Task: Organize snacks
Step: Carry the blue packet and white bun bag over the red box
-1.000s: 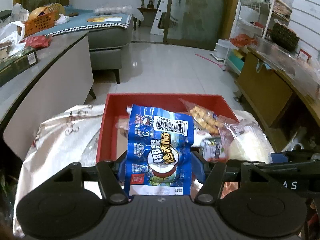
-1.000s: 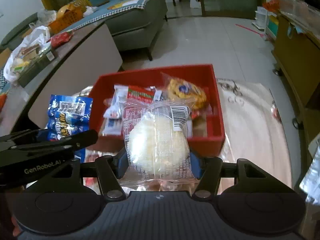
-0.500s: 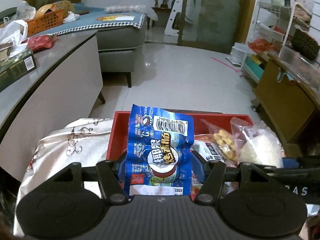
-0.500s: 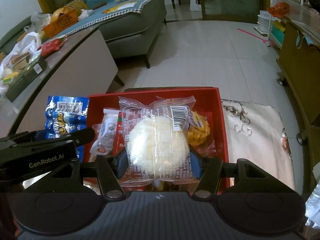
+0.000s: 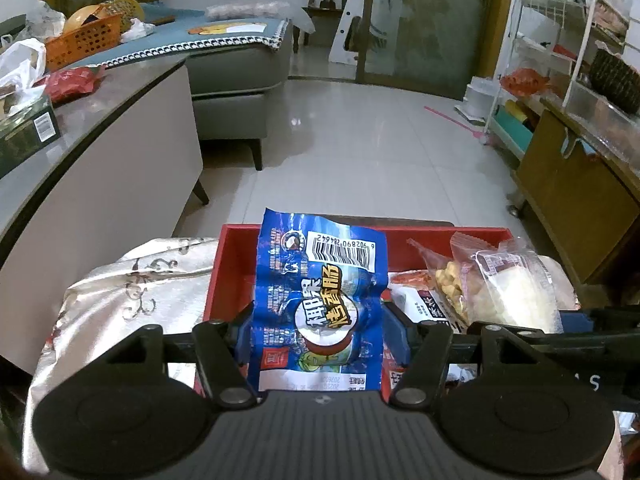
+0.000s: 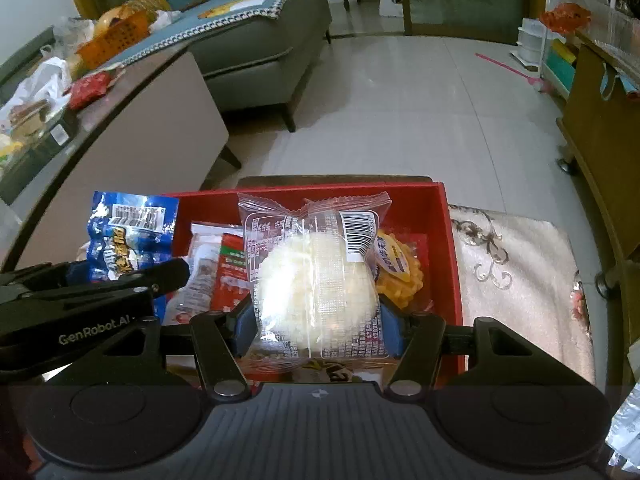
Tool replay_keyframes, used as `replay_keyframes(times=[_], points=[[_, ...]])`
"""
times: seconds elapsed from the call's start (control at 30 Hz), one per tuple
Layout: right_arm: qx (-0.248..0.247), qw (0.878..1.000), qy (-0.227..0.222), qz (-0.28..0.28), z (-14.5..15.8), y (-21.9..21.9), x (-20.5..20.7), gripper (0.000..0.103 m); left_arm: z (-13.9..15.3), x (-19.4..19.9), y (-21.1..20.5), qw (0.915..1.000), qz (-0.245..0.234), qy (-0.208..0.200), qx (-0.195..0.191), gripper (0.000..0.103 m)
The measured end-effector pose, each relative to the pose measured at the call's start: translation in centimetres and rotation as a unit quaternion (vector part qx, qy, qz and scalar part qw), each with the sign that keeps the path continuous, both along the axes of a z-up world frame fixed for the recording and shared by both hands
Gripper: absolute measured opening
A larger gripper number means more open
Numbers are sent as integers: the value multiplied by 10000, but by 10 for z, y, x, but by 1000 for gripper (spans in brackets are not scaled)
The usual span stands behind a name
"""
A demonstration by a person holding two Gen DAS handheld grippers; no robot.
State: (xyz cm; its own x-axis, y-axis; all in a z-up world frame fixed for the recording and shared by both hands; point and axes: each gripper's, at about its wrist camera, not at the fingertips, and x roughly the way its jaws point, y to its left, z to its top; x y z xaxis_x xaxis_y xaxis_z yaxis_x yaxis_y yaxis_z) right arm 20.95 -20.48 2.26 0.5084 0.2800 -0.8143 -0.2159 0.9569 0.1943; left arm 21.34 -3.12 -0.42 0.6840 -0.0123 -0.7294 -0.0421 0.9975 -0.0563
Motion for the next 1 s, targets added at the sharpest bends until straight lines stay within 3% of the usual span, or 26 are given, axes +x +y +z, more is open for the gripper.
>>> replay_keyframes(times=[1.0], points=[[-127, 9999, 94, 28, -8, 1, 6, 68, -12, 8, -5, 9999, -40, 153, 70, 55]])
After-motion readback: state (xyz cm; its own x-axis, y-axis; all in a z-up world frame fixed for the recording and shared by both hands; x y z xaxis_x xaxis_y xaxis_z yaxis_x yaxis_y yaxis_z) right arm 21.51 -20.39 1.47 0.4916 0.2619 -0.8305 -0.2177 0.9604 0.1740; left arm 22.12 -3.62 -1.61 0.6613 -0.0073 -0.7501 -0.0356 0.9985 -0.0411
